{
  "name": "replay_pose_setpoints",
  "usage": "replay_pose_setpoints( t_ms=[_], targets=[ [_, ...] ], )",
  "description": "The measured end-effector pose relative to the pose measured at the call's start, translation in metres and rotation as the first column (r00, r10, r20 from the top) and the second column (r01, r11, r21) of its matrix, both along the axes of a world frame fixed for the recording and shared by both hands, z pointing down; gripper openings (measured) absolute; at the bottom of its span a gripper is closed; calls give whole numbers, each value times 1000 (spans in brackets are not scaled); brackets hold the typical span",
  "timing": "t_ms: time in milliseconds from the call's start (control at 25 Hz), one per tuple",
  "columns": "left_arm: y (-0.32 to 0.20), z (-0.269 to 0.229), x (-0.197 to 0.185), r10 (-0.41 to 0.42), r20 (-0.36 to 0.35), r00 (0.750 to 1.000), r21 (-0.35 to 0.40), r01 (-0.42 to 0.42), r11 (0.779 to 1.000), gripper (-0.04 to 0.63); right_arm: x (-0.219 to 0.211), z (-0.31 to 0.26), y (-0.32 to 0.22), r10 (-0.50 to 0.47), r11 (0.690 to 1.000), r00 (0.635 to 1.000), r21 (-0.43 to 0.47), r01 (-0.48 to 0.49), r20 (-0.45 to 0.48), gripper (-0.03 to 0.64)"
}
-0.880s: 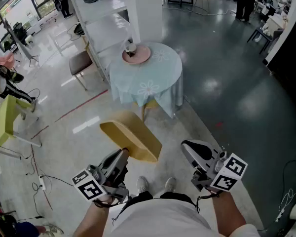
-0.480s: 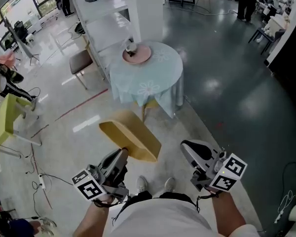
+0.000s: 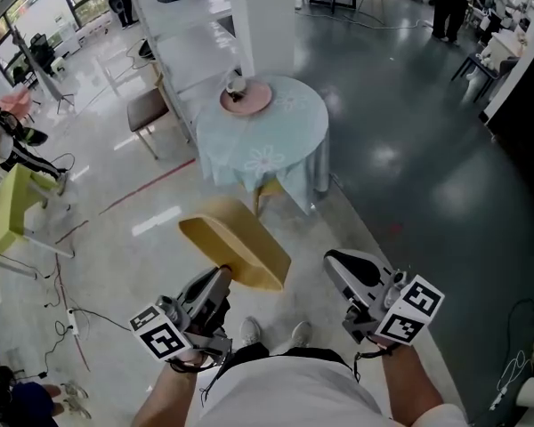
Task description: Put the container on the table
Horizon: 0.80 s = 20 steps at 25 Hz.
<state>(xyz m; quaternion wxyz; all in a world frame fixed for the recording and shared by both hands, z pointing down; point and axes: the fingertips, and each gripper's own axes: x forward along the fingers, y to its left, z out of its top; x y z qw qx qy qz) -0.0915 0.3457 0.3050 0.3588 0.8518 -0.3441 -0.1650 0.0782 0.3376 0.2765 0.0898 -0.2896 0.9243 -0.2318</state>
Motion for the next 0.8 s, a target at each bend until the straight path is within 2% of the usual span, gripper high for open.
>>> replay_pose_setpoints(
  t_ms=[520,800],
  targets=[
    [20,2,49,-27,17,999,3,27,1000,26,50,6,16,-28,1000,1000,-9,28,8,25],
    [23,-10,75,-30,36,999,28,29,999,26,79,3,18,-22,1000,999,-1,23,30,25]
  ],
)
